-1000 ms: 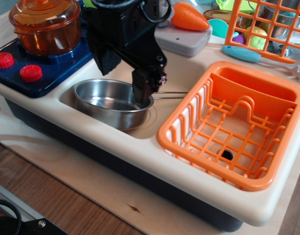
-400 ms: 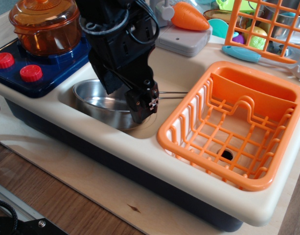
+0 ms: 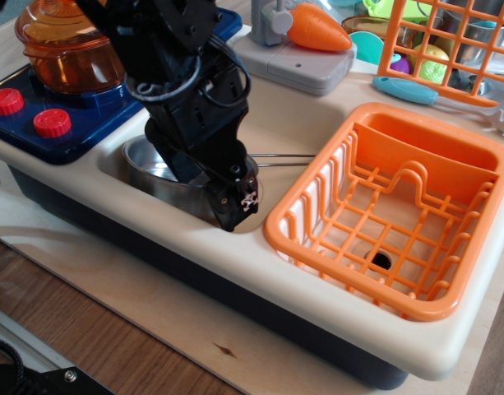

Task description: Put pan from sink into drying rack

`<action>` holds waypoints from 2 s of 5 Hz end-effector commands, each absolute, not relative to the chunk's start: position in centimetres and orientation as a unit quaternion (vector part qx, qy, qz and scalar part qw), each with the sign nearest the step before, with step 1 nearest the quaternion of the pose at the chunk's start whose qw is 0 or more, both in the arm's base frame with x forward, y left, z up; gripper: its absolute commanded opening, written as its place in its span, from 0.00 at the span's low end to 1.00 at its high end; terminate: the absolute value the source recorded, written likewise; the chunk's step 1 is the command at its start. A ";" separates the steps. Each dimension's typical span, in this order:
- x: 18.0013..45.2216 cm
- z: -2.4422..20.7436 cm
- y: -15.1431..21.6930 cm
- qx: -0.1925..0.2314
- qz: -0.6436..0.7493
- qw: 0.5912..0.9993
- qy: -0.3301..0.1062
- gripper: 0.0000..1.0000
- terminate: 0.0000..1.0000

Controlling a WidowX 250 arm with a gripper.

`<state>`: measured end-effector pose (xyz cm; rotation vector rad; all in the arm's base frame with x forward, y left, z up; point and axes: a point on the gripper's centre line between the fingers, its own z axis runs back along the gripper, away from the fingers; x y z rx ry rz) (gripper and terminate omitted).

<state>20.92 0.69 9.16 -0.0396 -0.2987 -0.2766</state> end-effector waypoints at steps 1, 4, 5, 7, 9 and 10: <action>21.3 9.1 0.8 -0.012 -0.140 0.977 -0.158 0.00 0.00; 21.4 11.2 0.2 0.004 -0.130 0.982 -0.135 0.00 0.00; 20.8 14.0 -0.3 0.037 -0.108 0.985 -0.129 0.00 0.00; 18.8 16.8 -3.8 0.136 -0.055 0.956 -0.256 0.00 0.00; 20.0 15.8 -7.4 0.117 -0.043 0.915 -0.383 0.00 0.00; 20.6 15.7 -9.4 0.090 -0.037 0.908 -0.407 0.00 0.00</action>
